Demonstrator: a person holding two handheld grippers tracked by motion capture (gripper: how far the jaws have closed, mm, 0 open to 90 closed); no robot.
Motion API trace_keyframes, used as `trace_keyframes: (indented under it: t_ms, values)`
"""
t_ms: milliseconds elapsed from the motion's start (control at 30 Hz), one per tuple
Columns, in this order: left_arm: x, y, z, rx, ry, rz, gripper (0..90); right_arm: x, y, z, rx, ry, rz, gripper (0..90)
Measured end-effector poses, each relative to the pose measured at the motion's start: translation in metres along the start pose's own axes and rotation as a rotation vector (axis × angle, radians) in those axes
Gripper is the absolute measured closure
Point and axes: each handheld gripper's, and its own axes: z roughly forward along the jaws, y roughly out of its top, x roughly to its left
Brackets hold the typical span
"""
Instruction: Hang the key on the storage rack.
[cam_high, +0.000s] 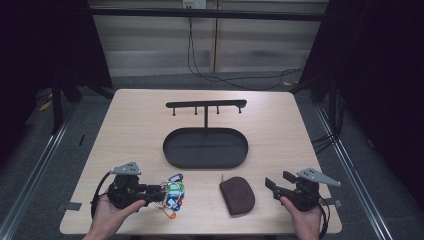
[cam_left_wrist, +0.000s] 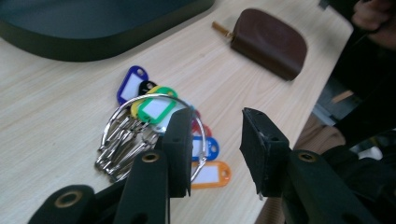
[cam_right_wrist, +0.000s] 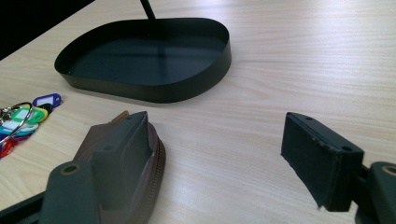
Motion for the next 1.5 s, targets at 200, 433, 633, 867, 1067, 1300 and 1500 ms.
trace_keyframes:
  t_ms: [200, 433, 633, 867, 1067, 1300, 1500]
  values:
    - [0.001, 0.012, 0.006, 0.065, 0.041, 0.024, 70.8, -0.001, 0.0, 0.0, -0.001, -0.006, 0.009, 24.3]
    - [-0.002, 0.019, 0.02, 0.15, 0.06, 0.062, 73.8, -0.002, -0.001, -0.001, 0.0, -0.008, 0.013, 24.8]
    - [-0.006, 0.027, 0.035, 0.202, 0.061, 0.061, 77.3, 0.0, 0.0, 0.001, 0.01, -0.009, 0.008, 25.0]
    - [-0.007, 0.032, 0.048, 0.264, 0.037, 0.054, 77.2, -0.001, 0.0, 0.002, 0.015, -0.01, 0.009, 25.0]
    - [-0.01, 0.033, 0.063, 0.341, 0.044, 0.039, 75.5, -0.001, 0.0, 0.002, 0.018, -0.01, 0.007, 24.7]
    - [-0.009, 0.035, 0.076, 0.382, 0.099, 0.042, 75.9, -0.001, 0.0, 0.004, 0.028, -0.016, 0.003, 23.9]
    - [-0.012, 0.035, 0.082, 0.425, 0.115, 0.048, 74.0, -0.001, 0.0, 0.004, 0.023, -0.02, -0.005, 23.7]
